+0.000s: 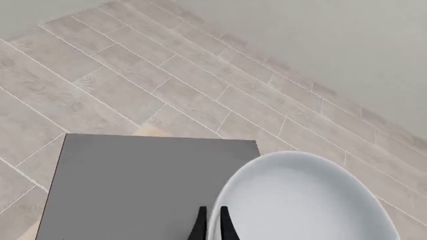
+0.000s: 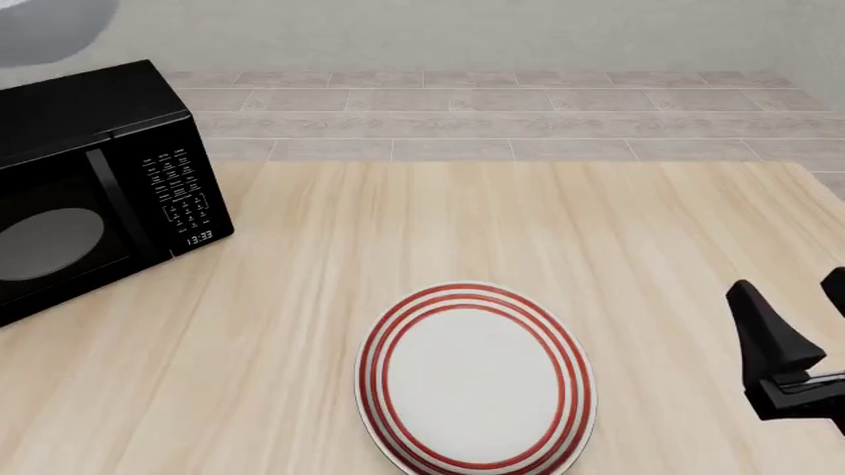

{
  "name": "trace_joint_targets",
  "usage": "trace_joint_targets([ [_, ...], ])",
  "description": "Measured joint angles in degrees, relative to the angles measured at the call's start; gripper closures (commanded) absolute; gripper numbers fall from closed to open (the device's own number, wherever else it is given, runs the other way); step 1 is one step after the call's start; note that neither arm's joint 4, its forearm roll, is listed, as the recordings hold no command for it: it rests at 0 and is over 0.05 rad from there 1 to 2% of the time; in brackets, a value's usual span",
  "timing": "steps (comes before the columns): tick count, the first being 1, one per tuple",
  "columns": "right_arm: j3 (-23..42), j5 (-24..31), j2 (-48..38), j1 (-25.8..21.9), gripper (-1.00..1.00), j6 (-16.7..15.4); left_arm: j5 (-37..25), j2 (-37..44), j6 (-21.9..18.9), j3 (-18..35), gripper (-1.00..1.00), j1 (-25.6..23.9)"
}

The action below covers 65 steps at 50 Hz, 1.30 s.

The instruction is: Pick up the white bowl and put it on the plate.

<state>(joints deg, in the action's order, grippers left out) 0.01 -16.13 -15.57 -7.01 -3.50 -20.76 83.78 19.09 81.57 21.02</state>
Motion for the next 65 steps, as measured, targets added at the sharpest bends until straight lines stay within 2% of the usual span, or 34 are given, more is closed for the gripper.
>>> trace_joint_targets([
  [18, 0.0, 1.1, 1.1, 0.2, -1.0, 0.2, 1.6, -12.4, -5.5, -8.9, 1.0, -16.1],
  [32, 0.0, 3.7, 3.9, 0.3, -1.0, 0.6, 5.5, -16.7, -9.0, -17.3, 1.0, -27.7],
  [47, 0.0, 6.6, 7.2, 0.6, -1.0, 0.7, 13.4, -15.0, -9.9, -25.9, 1.0, -39.0],
  [65, 0.0, 9.0, 9.8, 1.0, -1.0, 0.8, 22.6, -7.2, -10.1, -31.6, 1.0, -47.6],
])
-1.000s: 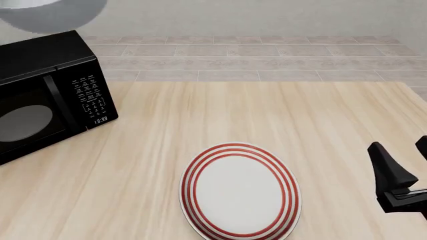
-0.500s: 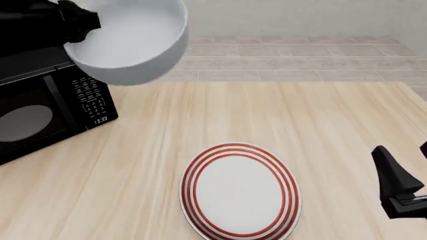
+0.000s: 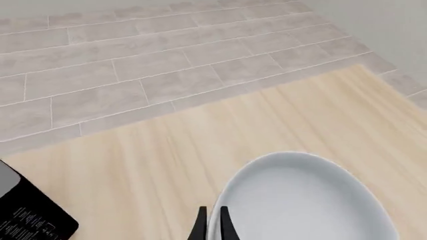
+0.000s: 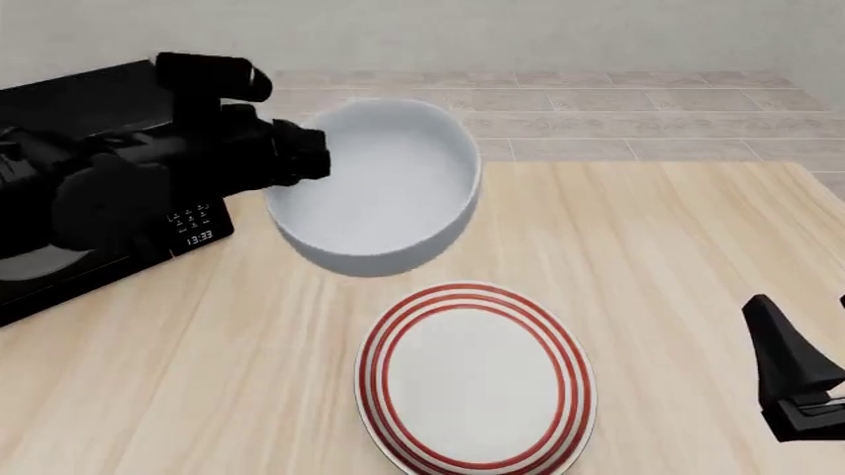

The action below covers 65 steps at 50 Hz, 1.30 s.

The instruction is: Pick up the white bowl and put it on the plate.

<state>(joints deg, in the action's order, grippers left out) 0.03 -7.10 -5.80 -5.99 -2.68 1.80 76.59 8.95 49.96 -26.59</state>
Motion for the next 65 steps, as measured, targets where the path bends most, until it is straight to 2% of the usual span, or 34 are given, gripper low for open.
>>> trace_joint_targets([
  [26, 0.0, -0.3, -0.5, 0.1, -1.0, 0.5, 10.4, 14.3, -1.9, -2.6, 1.0, -6.5],
  [49, 0.0, -0.3, -0.7, 0.4, -1.0, 0.5, 14.4, 19.0, -1.5, -4.1, 1.0, -12.6],
  [65, 0.0, 0.1, -0.4, 0.4, -1.0, 0.6, 17.2, 23.4, -1.0, -4.1, 1.0, -14.5],
])
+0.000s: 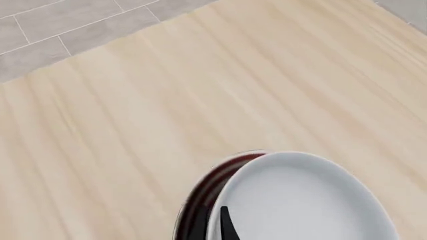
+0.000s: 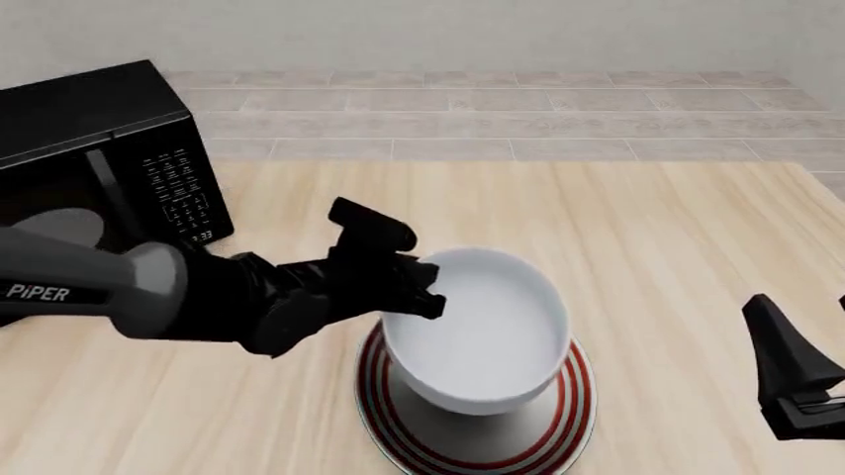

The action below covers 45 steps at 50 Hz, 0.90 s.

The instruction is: Pick up the white bowl and put it on the plate.

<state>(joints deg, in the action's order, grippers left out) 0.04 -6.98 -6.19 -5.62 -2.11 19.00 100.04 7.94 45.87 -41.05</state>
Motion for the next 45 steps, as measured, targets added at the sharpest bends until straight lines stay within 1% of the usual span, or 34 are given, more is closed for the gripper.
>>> trace_joint_targets([
  [25, 0.0, 1.2, 1.3, 0.0, -1.0, 0.4, 2.0, 4.4, 0.9, 0.4, 1.0, -0.8],
  [45, 0.0, 2.0, 2.4, -0.2, -1.0, 0.8, 3.3, 6.6, 0.5, 0.5, 1.0, -0.5],
])
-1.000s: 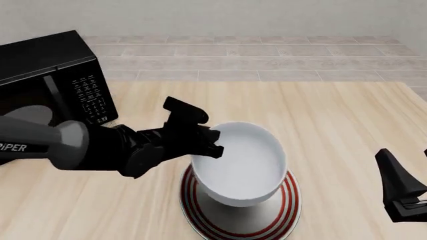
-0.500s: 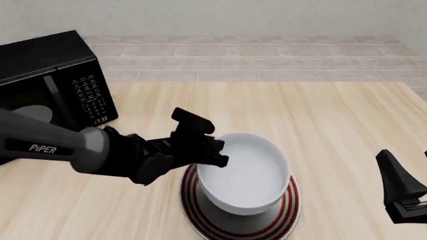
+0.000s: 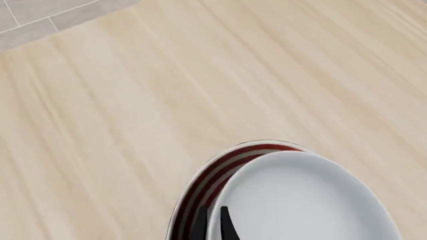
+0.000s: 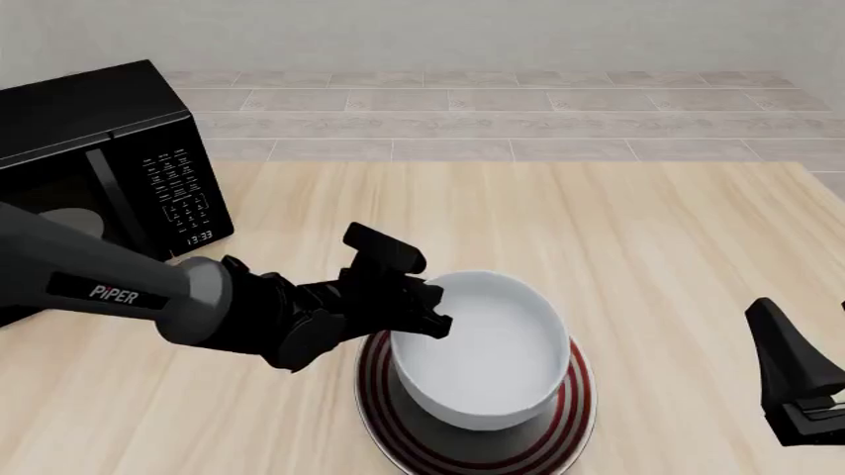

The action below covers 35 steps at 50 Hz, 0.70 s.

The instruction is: Pick up the white bowl and put it on the plate.

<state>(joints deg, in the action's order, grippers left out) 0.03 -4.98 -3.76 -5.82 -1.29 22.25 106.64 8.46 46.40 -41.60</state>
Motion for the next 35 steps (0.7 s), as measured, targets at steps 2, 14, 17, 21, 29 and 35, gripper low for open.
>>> trace_joint_targets([
  [2, 0.0, 0.0, 0.0, 0.0, -1.0, 0.0, 0.1, 0.1, -0.1, 0.0, 1.0, 0.0],
  [14, 0.0, -0.3, -0.3, -0.1, -1.0, 0.1, 0.7, 0.4, -0.2, 0.1, 1.0, 0.1],
  [17, 0.0, -0.4, -0.4, -0.1, -1.0, 0.2, 0.7, 0.4, -0.1, 0.2, -1.0, 0.1],
  [21, 0.0, -0.6, -0.6, -0.2, -1.0, 0.2, 0.5, 0.6, -0.2, 0.4, -1.0, -0.1],
  [29, 0.0, -1.0, -1.1, -0.2, -1.0, 0.2, 0.4, 0.2, -0.8, 0.2, -1.0, -0.3],
  [35, 0.0, -1.1, -1.3, -0.2, -1.0, 0.2, 0.2, -0.9, -0.9, 0.0, -1.0, -0.5],
])
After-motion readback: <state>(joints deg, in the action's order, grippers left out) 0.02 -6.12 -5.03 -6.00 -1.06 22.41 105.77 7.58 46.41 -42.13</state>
